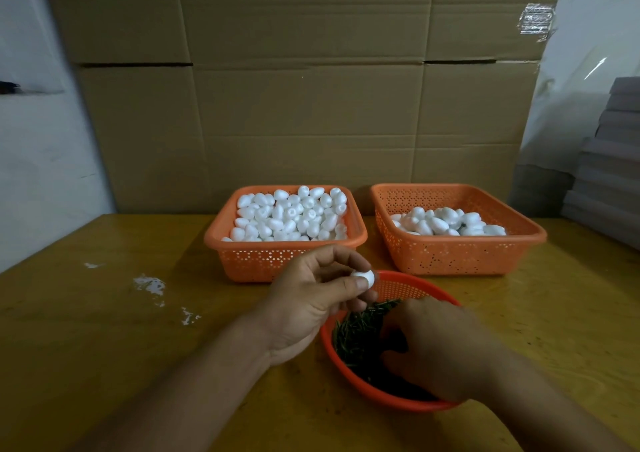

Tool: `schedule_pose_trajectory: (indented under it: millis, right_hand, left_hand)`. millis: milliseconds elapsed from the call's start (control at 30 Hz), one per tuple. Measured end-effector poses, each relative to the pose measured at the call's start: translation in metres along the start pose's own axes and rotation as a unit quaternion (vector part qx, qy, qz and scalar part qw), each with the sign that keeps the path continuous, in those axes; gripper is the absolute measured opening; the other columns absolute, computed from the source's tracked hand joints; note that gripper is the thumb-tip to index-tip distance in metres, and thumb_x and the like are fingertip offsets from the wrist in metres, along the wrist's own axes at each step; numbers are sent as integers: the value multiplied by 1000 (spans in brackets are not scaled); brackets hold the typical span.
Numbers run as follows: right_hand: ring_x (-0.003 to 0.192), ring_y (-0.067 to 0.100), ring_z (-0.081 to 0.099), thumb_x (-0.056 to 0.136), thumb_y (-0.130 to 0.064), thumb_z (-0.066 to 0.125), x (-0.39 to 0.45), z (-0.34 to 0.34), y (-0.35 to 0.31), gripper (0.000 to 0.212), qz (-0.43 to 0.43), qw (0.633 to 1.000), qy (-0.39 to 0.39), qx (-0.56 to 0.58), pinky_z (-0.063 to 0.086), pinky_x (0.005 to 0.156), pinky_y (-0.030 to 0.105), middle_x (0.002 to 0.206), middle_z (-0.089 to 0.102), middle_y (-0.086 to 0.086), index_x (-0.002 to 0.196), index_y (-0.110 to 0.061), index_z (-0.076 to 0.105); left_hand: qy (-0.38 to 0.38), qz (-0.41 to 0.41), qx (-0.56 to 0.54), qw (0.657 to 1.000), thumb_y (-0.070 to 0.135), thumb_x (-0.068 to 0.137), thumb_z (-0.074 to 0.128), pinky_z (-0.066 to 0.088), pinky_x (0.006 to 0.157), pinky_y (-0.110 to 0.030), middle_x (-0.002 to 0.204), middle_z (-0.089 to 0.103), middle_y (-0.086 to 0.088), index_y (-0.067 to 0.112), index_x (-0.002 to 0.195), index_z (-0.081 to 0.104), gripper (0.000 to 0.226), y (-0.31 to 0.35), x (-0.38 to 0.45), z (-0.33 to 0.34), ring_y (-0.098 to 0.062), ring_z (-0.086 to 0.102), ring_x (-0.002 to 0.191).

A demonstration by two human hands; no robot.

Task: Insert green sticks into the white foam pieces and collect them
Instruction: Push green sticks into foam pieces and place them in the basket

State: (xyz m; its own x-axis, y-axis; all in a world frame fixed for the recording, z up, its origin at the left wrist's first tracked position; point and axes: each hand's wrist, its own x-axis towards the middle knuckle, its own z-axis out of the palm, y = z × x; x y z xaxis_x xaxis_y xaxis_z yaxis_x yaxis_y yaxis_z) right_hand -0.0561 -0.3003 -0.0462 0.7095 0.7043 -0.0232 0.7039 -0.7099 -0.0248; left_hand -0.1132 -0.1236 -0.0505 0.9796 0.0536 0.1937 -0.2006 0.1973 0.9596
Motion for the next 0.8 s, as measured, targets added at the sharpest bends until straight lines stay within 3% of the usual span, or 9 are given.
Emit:
schedule_pose_trajectory:
  millis: [167, 267, 500, 667, 800]
  right_hand:
    - [90, 11, 64, 85, -66, 58, 2, 3, 1, 42, -5, 1000, 4, 13, 56, 79, 34, 96, 67, -12, 109, -31, 66]
    - [90, 11, 65, 88, -62, 57, 2, 5, 2, 39, -18, 1000, 8, 2, 55, 76, 33, 96, 68, -12, 112, -33, 67]
    - [93, 14, 65, 87, -50, 60, 3, 4, 1, 31, -18, 1000, 13, 10, 57, 80, 36, 101, 69, -12, 114, -35, 68]
    - [89, 6, 62, 88, -47, 61, 3, 4, 3, 25, -12, 999, 30, 43, 54, 74, 27, 102, 69, -16, 110, -38, 70]
    - [89, 6, 63, 87, -41, 63, 4, 2, 7, 19, 8, 994, 62, 93, 56, 79, 33, 99, 69, -14, 103, -36, 71]
  left_hand:
    - [17, -5, -29, 999, -7, 93, 52, 52, 65, -25, 112, 71, -24, 4, 104, 61, 18, 1, 2, -2, -26, 69, 87]
    - [20, -18, -60, 998, -3, 98, 42, 47, 61, -27, 109, 71, -25, 6, 110, 57, 21, 3, 2, -2, -22, 67, 77]
    - [26, -46, -89, 995, 23, 105, 42, 46, 55, -27, 84, 69, -21, 13, 100, 66, 26, 3, 3, -2, -21, 60, 65]
    - [38, -63, -83, 994, 31, 104, 46, 43, 52, -26, 76, 64, -13, 16, 94, 71, 32, 2, 3, -6, -18, 58, 61]
    - [45, -63, -83, 994, 33, 102, 48, 41, 51, -26, 73, 62, -12, 16, 90, 72, 32, 2, 4, -7, -18, 55, 58]
